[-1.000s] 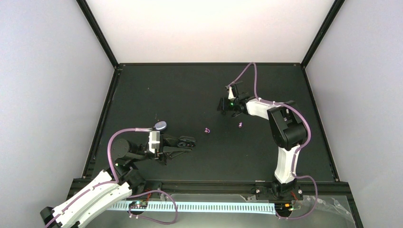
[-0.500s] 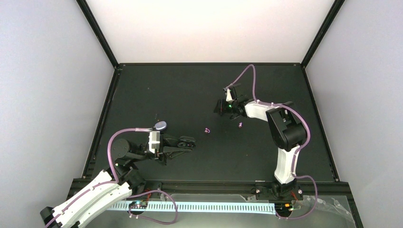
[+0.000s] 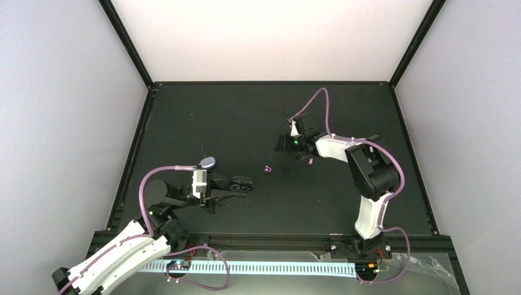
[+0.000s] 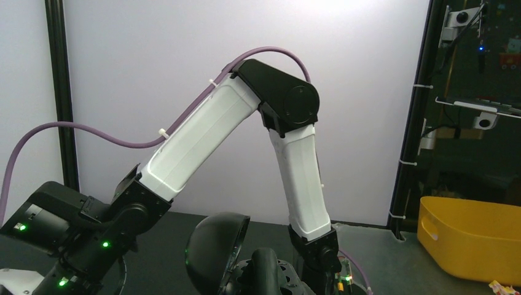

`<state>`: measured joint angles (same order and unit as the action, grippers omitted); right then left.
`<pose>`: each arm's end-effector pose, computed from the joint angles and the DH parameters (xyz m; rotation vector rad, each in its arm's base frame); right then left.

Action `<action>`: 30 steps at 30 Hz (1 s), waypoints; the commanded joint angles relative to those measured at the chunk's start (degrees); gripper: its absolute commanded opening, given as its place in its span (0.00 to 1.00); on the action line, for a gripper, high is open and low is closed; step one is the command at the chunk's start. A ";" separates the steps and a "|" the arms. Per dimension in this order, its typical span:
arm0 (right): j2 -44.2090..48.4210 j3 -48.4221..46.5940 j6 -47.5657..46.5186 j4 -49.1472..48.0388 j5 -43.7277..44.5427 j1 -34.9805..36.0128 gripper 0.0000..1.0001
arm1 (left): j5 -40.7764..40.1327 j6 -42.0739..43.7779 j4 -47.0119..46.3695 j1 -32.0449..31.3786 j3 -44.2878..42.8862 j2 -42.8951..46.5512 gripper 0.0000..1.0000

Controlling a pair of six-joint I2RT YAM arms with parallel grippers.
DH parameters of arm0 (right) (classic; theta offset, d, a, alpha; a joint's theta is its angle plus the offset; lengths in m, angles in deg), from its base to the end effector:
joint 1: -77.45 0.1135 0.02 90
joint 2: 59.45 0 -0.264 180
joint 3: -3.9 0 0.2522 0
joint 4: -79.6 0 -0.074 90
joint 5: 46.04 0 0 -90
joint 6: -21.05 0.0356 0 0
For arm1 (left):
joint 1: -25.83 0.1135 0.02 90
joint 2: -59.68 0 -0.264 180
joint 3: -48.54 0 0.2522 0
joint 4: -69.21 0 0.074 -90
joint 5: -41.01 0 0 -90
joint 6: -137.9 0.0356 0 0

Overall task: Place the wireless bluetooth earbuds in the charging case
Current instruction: Pick up the earbud from the center of the board.

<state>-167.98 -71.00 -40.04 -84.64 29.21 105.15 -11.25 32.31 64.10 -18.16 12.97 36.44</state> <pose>0.3362 0.1867 0.1418 -0.0947 2.5389 0.7344 0.0721 -0.0999 0.3021 0.9169 1.1254 -1.2810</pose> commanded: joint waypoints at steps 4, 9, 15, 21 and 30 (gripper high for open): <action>4.43 1.12 1.80 2.44 8.91 -0.13 0.53 | 0.77 0.41 0.00 -0.22 -0.61 0.35 0.02; 2.62 -0.63 2.94 2.94 9.94 -0.19 0.45 | 0.74 0.48 0.14 -0.22 -0.61 0.48 0.01; 0.91 -2.05 3.52 3.27 11.04 -0.17 0.37 | 0.65 0.51 0.18 -0.23 -0.61 0.57 0.02; 0.03 -3.14 3.83 3.58 12.28 -0.35 0.34 | 0.69 0.57 0.04 -0.23 -0.61 0.48 0.02; -1.85 -4.34 3.55 4.45 12.02 -0.30 0.30 | 0.64 0.57 0.07 -0.22 -0.61 0.49 0.02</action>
<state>-168.62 -73.91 -36.80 -80.75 40.23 105.02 -11.25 32.31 64.12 -18.16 12.97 36.44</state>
